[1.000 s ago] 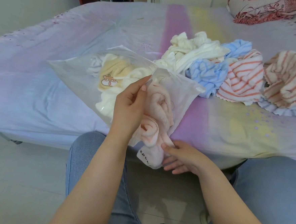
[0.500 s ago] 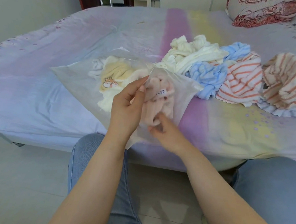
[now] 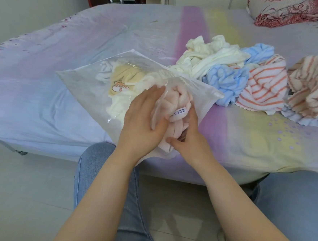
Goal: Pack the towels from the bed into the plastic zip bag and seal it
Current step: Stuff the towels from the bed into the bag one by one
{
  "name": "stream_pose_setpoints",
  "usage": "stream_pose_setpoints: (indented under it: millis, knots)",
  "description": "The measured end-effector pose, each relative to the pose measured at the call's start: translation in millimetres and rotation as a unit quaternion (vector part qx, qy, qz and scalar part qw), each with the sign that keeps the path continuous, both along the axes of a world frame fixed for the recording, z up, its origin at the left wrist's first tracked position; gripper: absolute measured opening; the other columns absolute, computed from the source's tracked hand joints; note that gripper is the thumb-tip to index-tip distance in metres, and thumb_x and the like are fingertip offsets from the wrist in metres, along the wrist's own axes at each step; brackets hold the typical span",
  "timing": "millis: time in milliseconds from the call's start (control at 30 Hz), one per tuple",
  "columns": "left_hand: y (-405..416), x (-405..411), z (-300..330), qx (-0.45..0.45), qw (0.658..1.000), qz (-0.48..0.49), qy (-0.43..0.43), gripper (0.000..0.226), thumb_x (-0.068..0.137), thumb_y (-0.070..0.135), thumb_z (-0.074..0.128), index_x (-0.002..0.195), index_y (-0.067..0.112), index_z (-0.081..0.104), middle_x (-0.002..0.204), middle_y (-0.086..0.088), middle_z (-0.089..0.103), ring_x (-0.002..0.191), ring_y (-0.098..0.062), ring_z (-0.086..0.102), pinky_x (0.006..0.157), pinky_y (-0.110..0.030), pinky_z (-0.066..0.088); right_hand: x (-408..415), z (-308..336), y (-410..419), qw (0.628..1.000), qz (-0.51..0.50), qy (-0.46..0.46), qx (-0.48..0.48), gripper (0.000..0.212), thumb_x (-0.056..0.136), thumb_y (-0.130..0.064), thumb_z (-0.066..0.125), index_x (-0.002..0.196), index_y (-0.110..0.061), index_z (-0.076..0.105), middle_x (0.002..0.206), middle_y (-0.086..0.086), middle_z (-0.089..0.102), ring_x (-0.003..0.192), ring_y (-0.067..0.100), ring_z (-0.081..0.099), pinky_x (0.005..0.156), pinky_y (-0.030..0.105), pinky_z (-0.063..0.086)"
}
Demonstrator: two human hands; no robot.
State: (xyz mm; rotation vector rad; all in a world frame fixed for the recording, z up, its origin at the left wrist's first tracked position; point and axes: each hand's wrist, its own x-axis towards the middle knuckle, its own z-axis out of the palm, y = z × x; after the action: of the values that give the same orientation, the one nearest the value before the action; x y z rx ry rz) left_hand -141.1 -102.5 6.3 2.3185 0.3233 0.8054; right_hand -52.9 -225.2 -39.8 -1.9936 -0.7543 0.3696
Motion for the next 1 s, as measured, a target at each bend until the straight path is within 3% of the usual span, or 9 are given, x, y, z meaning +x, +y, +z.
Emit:
stream_pose_setpoints:
  millis: [67, 167, 333, 467, 633, 700, 833, 900, 1000]
  knots:
    - [3.9, -3.8, -1.9, 0.057, 0.996, -0.018, 0.063, 0.070, 0.086, 0.027, 0.046, 0.149, 0.041, 0.018, 0.160, 0.010, 0.014, 0.148, -0.013, 0.006, 0.120, -0.041, 0.013, 5.5, 0.1, 6.5, 0.999, 0.030, 0.015, 0.003, 0.113, 0.084, -0.026, 0.070, 0.134, -0.059, -0.026, 0.138, -0.008, 0.049, 0.096, 0.018, 0.067, 0.084, 0.043, 0.056]
    - [14.8, -5.3, 1.9, 0.066, 0.996, -0.017, 0.049, 0.060, 0.093, 0.025, 0.028, 0.151, 0.037, 0.015, 0.161, 0.011, 0.009, 0.149, -0.012, -0.001, 0.120, -0.047, 0.008, 10.9, 2.5, 13.4, 0.993, 0.068, 0.092, 0.037, 0.108, 0.086, -0.018, 0.068, 0.139, -0.057, -0.018, 0.134, -0.014, 0.045, 0.084, 0.019, 0.070, 0.072, 0.031, 0.059]
    - [27.3, -2.4, 24.8, -0.062, 0.995, -0.071, -0.016, 0.044, 0.105, 0.023, 0.027, 0.148, 0.030, 0.024, 0.156, 0.017, 0.020, 0.145, 0.004, 0.007, 0.117, -0.016, 0.007, 18.2, 14.4, 17.6, 0.972, 0.130, 0.193, 0.025, 0.093, 0.094, -0.010, 0.054, 0.141, -0.057, -0.010, 0.118, 0.014, 0.064, 0.088, 0.027, 0.072, 0.079, 0.036, 0.060]
    - [31.3, 1.4, 40.3, -0.162, 0.983, -0.088, -0.024, 0.043, 0.105, 0.028, 0.029, 0.148, 0.025, 0.033, 0.157, 0.008, 0.027, 0.144, 0.003, 0.017, 0.113, -0.009, 0.019, 29.8, 28.2, 62.0, 0.979, 0.153, 0.086, -0.101, 0.090, 0.091, -0.010, 0.045, 0.136, -0.062, -0.014, 0.147, 0.005, 0.031, 0.107, 0.035, 0.062, 0.081, 0.046, 0.057]
    - [30.7, 7.0, 57.8, -0.180, 0.979, -0.086, -0.035, 0.044, 0.106, 0.025, 0.028, 0.147, 0.012, 0.034, 0.152, 0.007, 0.037, 0.106, 0.023, 0.048, 0.094, -0.005, 0.039, 38.7, 43.2, 141.3, 0.974, 0.170, 0.008, -0.148, 0.060, 0.097, -0.021, 0.040, 0.149, -0.013, 0.011, 0.129, 0.009, 0.035, 0.107, 0.024, 0.047, 0.088, 0.040, 0.053]
    - [40.5, 6.7, 61.1, -0.181, 0.979, -0.071, -0.052, 0.042, 0.106, 0.027, 0.029, 0.145, 0.018, 0.040, 0.150, 0.012, 0.039, 0.120, 0.019, 0.043, 0.103, -0.010, 0.036, 40.7, 40.0, 152.9, 0.971, 0.194, -0.005, -0.138, 0.064, 0.094, -0.022, 0.044, 0.145, -0.034, 0.010, 0.132, 0.010, 0.038, 0.096, 0.024, 0.053, 0.063, 0.031, 0.058]
    - [56.8, 5.9, 54.6, -0.200, 0.975, -0.056, -0.083, 0.037, 0.106, 0.024, 0.028, 0.140, 0.027, 0.042, 0.146, 0.015, 0.043, 0.136, 0.004, 0.035, 0.116, -0.022, 0.027, 34.7, 45.2, 130.9, 0.969, 0.196, -0.049, -0.140, 0.059, 0.093, -0.021, 0.044, 0.144, -0.043, 0.024, 0.141, 0.011, 0.044, 0.107, 0.033, 0.061, 0.083, 0.041, 0.055]
    - [52.2, 11.1, 52.3, -0.205, 0.972, -0.063, -0.096, 0.039, 0.106, 0.025, 0.027, 0.142, 0.022, 0.041, 0.147, 0.009, 0.044, 0.131, 0.004, 0.043, 0.113, -0.027, 0.034, 30.0, 45.3, 100.0, 0.984, 0.148, -0.077, -0.066, 0.045, 0.094, -0.025, 0.045, 0.134, -0.045, 0.043, 0.123, -0.004, 0.059, 0.089, 0.018, 0.068, 0.084, 0.039, 0.055]
    - [37.1, 23.2, 49.7, -0.225, 0.967, -0.075, -0.095, 0.039, 0.107, 0.020, 0.024, 0.144, 0.015, 0.038, 0.140, 0.010, 0.045, 0.089, 0.022, 0.056, 0.083, -0.005, 0.044, 25.8, 32.4, 46.2, 0.991, 0.024, -0.109, 0.076, 0.021, 0.096, -0.030, 0.047, 0.110, -0.033, 0.062, 0.065, -0.008, 0.063, 0.058, 0.006, 0.061, 0.063, 0.030, 0.053]
